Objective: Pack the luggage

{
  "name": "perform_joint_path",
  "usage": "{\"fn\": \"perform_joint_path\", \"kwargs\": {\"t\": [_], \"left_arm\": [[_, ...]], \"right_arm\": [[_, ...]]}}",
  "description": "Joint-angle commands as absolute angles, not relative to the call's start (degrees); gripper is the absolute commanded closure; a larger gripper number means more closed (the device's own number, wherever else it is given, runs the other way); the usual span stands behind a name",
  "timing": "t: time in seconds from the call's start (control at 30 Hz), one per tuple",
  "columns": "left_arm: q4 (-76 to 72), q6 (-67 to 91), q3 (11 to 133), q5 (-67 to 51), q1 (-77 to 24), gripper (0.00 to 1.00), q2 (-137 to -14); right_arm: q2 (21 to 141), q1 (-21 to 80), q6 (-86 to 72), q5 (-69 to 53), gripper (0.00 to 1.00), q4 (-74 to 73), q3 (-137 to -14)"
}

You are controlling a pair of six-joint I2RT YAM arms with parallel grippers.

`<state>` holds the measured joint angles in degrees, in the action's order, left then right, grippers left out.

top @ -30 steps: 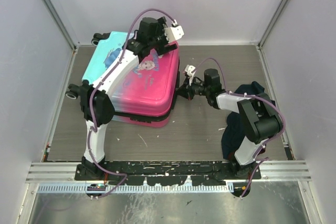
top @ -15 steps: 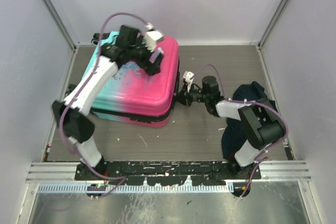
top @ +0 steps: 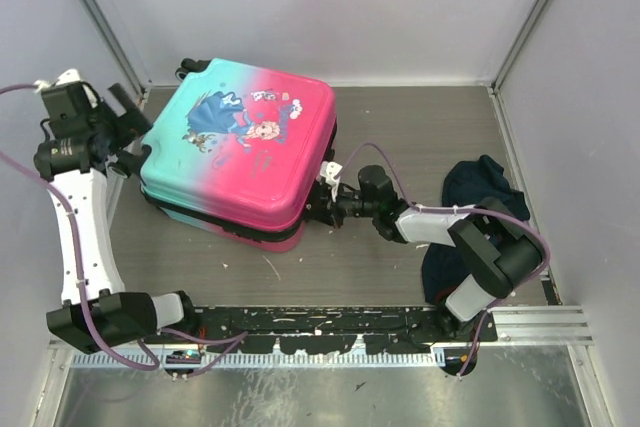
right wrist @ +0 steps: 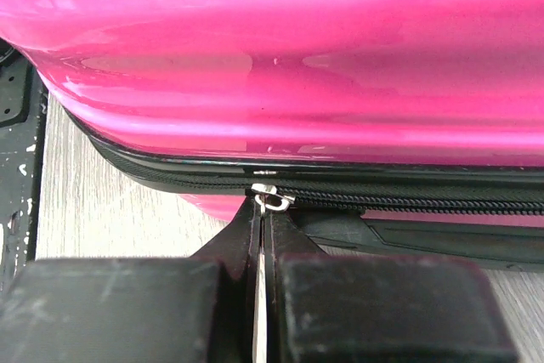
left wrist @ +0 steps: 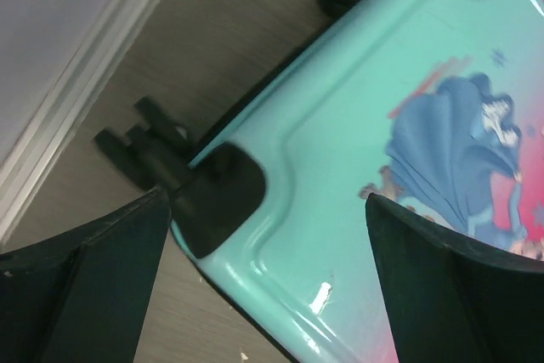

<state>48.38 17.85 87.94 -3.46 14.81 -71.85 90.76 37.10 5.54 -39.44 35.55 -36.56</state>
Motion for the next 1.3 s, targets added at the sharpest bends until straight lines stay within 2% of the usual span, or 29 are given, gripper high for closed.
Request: {"fn": "perform_joint_path", "kwargs": {"t": [0.0, 0.07, 0.2, 0.6, 0.67, 0.73, 0.83, 1.0, 1.03, 1.27], "left_arm": [[53.7, 31.9, 87.0, 6.8, 20.9, 0.01, -69.8], [53.3, 34.8, 85.6, 7.1, 23.8, 0.0, -70.2], [50.9, 39.0, 85.1, 3.8, 26.9, 0.06, -75.4], [48.6, 43.9, 83.8, 0.5, 27.0, 0.14, -85.9], [47.6, 44.1, 83.7, -1.1, 27.0, 0.22, -87.1], [46.3, 43.7, 83.5, -3.6, 27.0, 0.34, -87.9], [45.4, 42.2, 83.9, -4.7, 27.1, 0.6, -89.3], [45.9, 38.6, 85.7, -5.3, 27.1, 0.98, -91.6], [46.1, 38.0, 86.2, -5.5, 27.1, 1.0, -92.1], [49.0, 29.3, 90.5, -7.1, 26.0, 1.0, -96.8]], "right_arm": [[88.7, 39.1, 4.0, -41.2, 0.99, 40.5, -36.8], [88.8, 39.2, 4.1, -41.0, 0.99, 40.5, -37.0], [88.8, 39.2, 5.2, -40.6, 0.99, 39.6, -37.3], [88.4, 38.0, 6.2, -39.4, 0.99, 38.8, -37.2], [88.3, 37.3, 6.4, -39.3, 0.99, 38.4, -37.3], [88.1, 36.4, 6.8, -39.4, 0.99, 37.8, -37.4], [87.4, 33.8, 8.2, -39.9, 1.0, 36.3, -37.6], [88.2, 25.6, 14.0, -42.8, 0.99, 31.4, -40.4], [88.9, 23.8, 14.9, -43.3, 0.99, 30.5, -41.5], [94.5, 16.5, 17.9, -46.2, 0.99, 26.2, -49.7]]}}
